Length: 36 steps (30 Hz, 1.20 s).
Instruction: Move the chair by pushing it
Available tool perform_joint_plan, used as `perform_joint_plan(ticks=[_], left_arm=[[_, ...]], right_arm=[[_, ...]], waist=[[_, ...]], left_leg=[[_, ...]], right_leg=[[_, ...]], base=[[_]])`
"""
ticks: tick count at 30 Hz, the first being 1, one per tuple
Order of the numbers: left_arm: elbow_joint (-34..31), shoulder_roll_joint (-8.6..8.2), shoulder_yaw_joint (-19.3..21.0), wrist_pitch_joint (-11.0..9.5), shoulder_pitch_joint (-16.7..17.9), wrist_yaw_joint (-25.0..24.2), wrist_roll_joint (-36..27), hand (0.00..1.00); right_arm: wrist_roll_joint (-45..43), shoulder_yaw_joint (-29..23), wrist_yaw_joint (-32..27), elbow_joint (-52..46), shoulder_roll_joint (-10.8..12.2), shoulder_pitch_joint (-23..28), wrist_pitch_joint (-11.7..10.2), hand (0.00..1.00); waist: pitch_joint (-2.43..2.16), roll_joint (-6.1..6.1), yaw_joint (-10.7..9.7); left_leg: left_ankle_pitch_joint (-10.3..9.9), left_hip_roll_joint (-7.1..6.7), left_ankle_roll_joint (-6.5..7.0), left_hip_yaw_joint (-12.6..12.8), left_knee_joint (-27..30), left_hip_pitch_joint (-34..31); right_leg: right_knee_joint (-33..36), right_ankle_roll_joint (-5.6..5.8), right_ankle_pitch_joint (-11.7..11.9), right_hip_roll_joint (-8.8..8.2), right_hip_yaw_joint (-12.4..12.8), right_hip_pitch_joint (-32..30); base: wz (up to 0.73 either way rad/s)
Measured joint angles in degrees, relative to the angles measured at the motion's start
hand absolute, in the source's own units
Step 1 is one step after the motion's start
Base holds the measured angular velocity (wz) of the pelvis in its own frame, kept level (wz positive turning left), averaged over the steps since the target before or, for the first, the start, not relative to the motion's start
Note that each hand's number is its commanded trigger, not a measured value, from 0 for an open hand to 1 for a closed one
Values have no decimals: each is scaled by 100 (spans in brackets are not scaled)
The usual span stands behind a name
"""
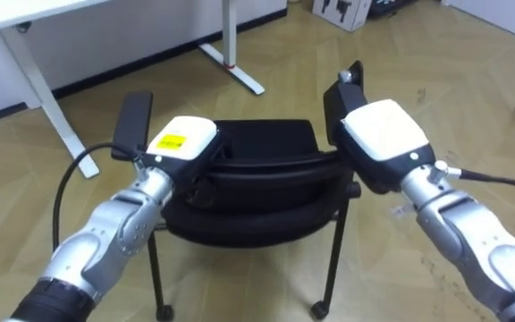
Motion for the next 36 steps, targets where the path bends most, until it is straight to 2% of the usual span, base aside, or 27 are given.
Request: perform_joint_plan(ticks=[5, 9, 11, 12, 13, 14, 15, 16, 17, 18, 19, 20, 21, 22, 23, 24, 25, 26, 27, 28, 29, 31, 32, 33, 34, 35, 36], left_arm=[[32, -9, 3, -84, 2, 170, -19, 100], [46, -9, 0, -112, 8, 175, -78, 100], [44, -7, 4, -138, 15, 172, -83, 100], [44, -18, 7, -154, 15, 173, -98, 100], [45, -36, -3, -170, 16, 156, -104, 100], [45, -40, -20, -186, 16, 148, -115, 100], [68, -75, -43, -224, 17, 132, -170, 100], [103, -134, -44, -286, 17, 131, -241, 100], [106, -178, -44, -290, 17, 148, -241, 100], [136, -294, -45, -256, 19, 157, -235, 100], [215, -386, -56, -244, 19, 163, -229, 100], [252, -400, -91, -231, 18, 169, -229, 100], [282, -406, -156, -206, 19, 182, -236, 100], [294, -403, -172, -208, 20, 185, -239, 100], [298, -403, -173, -208, 24, 192, -238, 100], [321, -389, -203, -215, 25, 262, -237, 100], [320, -349, -216, -242, 25, 354, -239, 100], [320, -322, -216, -261, 25, 374, -239, 100], [320, -246, -218, -316, 24, 397, -250, 100], [329, -171, -217, -369, 25, 432, -275, 100], [347, -145, -217, -386, 26, 459, -269, 100], [397, -53, -215, -412, 35, 532, -242, 100], [397, -26, -216, -414, 38, 534, -243, 100], [400, 20, -220, -420, 51, 540, -248, 100], [405, 43, -209, -415, 88, 559, -244, 100], [405, 49, -203, -411, 101, 558, -237, 100], [403, 57, -202, -404, 113, 538, -231, 100]], right_arm=[[-7, -73, -324, 3, -18, 79, -62, 100], [-3, -66, -499, 73, -18, 89, -63, 100], [-1, -65, -573, 114, -18, 89, -80, 100], [-6, -82, -626, 142, -17, 96, -93, 100], [15, -123, -675, 203, -18, 97, -137, 100], [39, -139, -688, 220, -29, 96, -151, 100], [112, -158, -685, 220, -64, 97, -169, 100], [157, -197, -687, 235, -96, 106, -168, 100], [153, -229, -700, 240, -121, 100, -160, 100], [151, -267, -759, 276, -99, 88, -108, 100], [151, -300, -797, 411, -34, 79, -91, 100], [151, -302, -804, 485, 5, 75, -86, 100], [152, -326, -801, 586, 93, 76, -64, 100], [150, -351, -800, 642, 145, 79, -62, 100], [157, -386, -800, 663, 162, 81, -59, 100], [193, -405, -799, 715, 193, 91, -49, 100], [197, -401, -799, 705, 193, 83, -40, 100], [203, -398, -799, 692, 199, 82, -32, 100], [224, -388, -793, 628, 217, 82, -23, 100], [234, -378, -769, 589, 246, 85, -27, 100], [226, -379, -758, 588, 275, 101, -33, 100], [222, -384, -729, 530, 331, 157, -84, 100], [236, -382, -729, 508, 332, 177, -110, 100], [265, -370, -729, 492, 330, 186, -166, 100], [330, -359, -698, 494, 329, 188, -221, 100], [377, -355, -676, 501, 329, 190, -246, 100], [456, -345, -649, 516, 334, 195, -262, 100]], waist=[[-28, 23, 27], [-52, 11, 84], [-53, -22, 122], [-42, -59, 121], [-52, -78, 103], [-52, -96, 93], [-59, -131, 89], [-69, -150, 74], [-69, -151, 73], [-62, -131, 64], [-56, -113, 21], [-51, -104, -11], [-22, -26, -69], [-5, 1, -84], [-4, 7, -87], [-5, 55, -131], [13, 138, -102], [22, 181, -75], [10, 219, -59], [14, 203, -50], [16, 193, -46], [10, 151, -29], [1, 123, -43], [-21, 82, -65], [-21, 57, -97], [-23, 56, -114], [-69, 78, -140]], left_leg=[[95, -21, 18, 91, -157, -93], [123, -42, 48, 254, -227, -57], [110, -70, 80, 368, -238, -49], [106, -128, 158, 508, -301, -2], [70, -193, 239, 638, -333, 39], [51, -255, 274, 653, -358, 76], [1, -368, 362, 814, -437, 191], [-93, -510, 479, 955, -444, 252], [-152, -582, 520, 999, -404, 258], [-289, -684, 615, 1069, -259, 291], [-434, -735, 693, 1078, -98, 360], [-496, -726, 724, 1066, -41, 404], [-615, -717, 776, 981, 58, 455], [-704, -710, 839, 909, 101, 482], [-745, -716, 896, 884, 101, 497], [-788, -719, 935, 765, 101, 519], [-816, -716, 989, 649, 100, 507], [-825, -712, 1008, 587, 98, 503], [-834, -706, 1042, 529, 75, 508], [-851, -730, 1049, 490, 51, 543], [-866, -743, 1052, 464, 41, 574], [-991, -795, 1052, 407, 66, 672], [-1031, -828, 1044, 387, 64, 695], [-1113, -924, 1006, 267, 72, 767], [-1202, -950, 974, 192, 72, 900], [-1257, -950, 945, 134, 81, 964], [-1356, -916, 884, -11, 97, 1032]], right_leg=[[109, -25, -16, -96, 17, -199], [117, 8, -5, -157, 125, -248], [194, 42, -34, -254, 165, -248], [292, 83, -82, -369, 170, -266], [360, 145, -127, -476, 179, -268], [413, 181, -157, -554, 181, -266], [553, 265, -207, -714, 248, -284], [965, 359, -259, -925, 291, -420], [1378, 385, -258, -1040, 288, -602], [2337, 475, -65, -1330, 342, -1011], [3072, 465, 317, -1491, 515, -1306], [3339, 441, 539, -1519, 600, -1408], [3708, 412, 1001, -1522, 707, -1565], [3930, 402, 1406, -1504, 828, -1717], [4008, 397, 1590, -1474, 899, -1794], [4047, 387, 1721, -1375, 982, -1912], [4072, 460, 1461, -1152, 1047, -2072], [4034, 474, 1282, -1026, 1036, -2167], [3813, 466, 1021, -804, 952, -2341], [3390, 457, 860, -614, 881, -2485], [3127, 452, 820, -499, 876, -2530], [1773, 388, 906, -142, 803, -2681], [1373, 348, 974, -115, 766, -2658], [716, 326, 1133, -93, 763, -2600], [214, 307, 1288, -79, 822, -2461], [130, 279, 1429, -49, 880, -2422], [112, 138, 1578, 36, 885, -2328]], base=[[1], [-11], [-17], [-7], [-5], [-10], [-14], [-18], [-16], [-6], [3], [18], [18], [15], [16], [9], [3], [-5], [7], [16], [27], [31], [40], [51], [50], [48], [53]])
